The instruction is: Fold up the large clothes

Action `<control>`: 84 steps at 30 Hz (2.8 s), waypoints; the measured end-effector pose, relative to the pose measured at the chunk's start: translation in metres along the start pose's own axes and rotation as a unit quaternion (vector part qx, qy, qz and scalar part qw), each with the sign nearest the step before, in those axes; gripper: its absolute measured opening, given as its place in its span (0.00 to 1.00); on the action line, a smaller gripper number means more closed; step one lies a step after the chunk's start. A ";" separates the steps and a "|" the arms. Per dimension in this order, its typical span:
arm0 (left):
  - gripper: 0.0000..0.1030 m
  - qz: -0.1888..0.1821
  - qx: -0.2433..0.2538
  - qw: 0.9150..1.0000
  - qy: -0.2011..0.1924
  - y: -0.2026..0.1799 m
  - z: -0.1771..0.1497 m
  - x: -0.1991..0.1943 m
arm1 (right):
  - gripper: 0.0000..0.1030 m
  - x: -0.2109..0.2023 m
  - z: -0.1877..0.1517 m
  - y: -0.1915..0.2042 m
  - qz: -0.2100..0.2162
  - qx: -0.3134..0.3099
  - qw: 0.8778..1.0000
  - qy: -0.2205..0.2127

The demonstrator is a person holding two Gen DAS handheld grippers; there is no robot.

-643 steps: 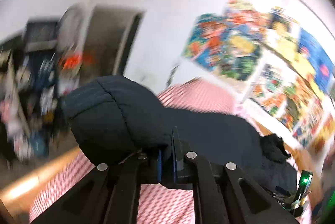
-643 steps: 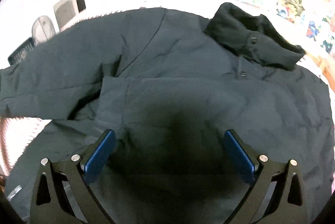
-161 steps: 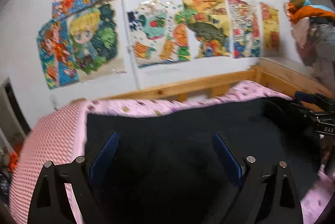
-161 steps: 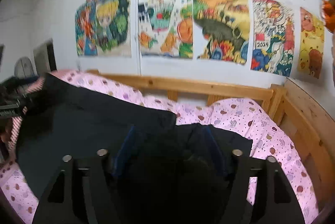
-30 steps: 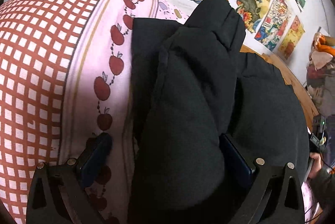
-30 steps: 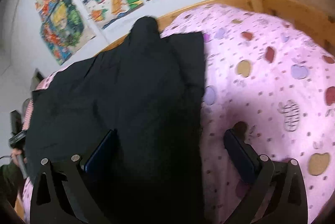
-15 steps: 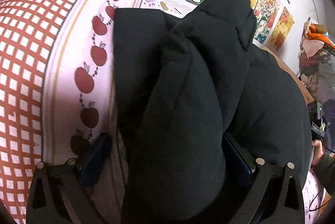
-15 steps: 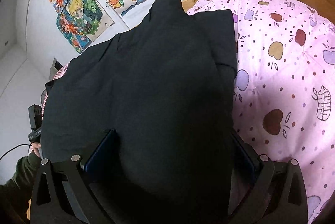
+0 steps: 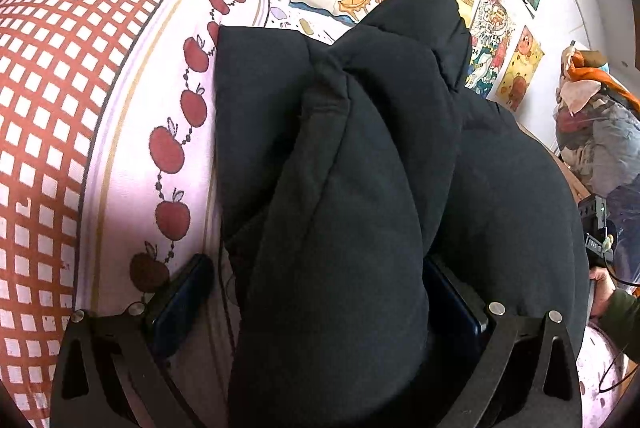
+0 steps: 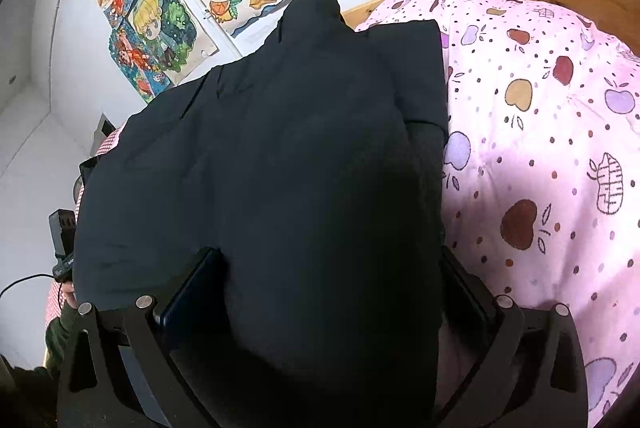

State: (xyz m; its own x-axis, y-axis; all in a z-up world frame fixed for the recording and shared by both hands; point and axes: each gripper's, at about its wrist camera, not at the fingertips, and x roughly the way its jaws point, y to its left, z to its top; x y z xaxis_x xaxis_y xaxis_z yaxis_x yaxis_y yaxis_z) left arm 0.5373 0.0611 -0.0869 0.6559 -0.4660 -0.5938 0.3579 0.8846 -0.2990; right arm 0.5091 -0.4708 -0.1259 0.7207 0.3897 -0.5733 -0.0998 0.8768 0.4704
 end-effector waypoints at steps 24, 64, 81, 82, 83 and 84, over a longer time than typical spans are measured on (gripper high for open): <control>0.73 -0.073 -0.033 0.997 0.002 0.007 0.002 0.002 | 0.92 0.004 0.000 0.011 0.011 -0.003 0.999 0.030; 0.18 0.166 0.062 0.984 0.027 -0.130 0.027 -0.196 | 0.18 -0.154 -0.023 0.157 0.018 -0.101 0.994 -0.045; 0.23 0.151 0.033 0.987 0.050 -0.101 -0.036 -0.160 | 0.24 -0.149 -0.086 0.115 -0.047 -0.056 0.997 0.001; 0.24 0.157 0.039 0.986 0.050 -0.104 -0.037 -0.161 | 0.25 -0.149 -0.087 0.117 -0.051 -0.058 0.997 0.001; 0.25 0.167 0.045 0.984 0.050 -0.107 -0.037 -0.160 | 0.25 -0.149 -0.087 0.119 -0.054 -0.059 0.997 0.002; 0.25 0.172 0.046 0.983 0.050 -0.109 -0.039 -0.161 | 0.25 -0.149 -0.086 0.121 -0.058 -0.059 0.997 0.002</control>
State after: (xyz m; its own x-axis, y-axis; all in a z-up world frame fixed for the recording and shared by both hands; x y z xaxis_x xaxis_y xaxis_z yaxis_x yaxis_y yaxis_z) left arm 0.3670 0.0408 0.0124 0.6820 -0.1323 -0.7192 0.1890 0.9820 -0.0014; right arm 0.3310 -0.3989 -0.0414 0.7299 0.2853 -0.6212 -0.0974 0.9428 0.3187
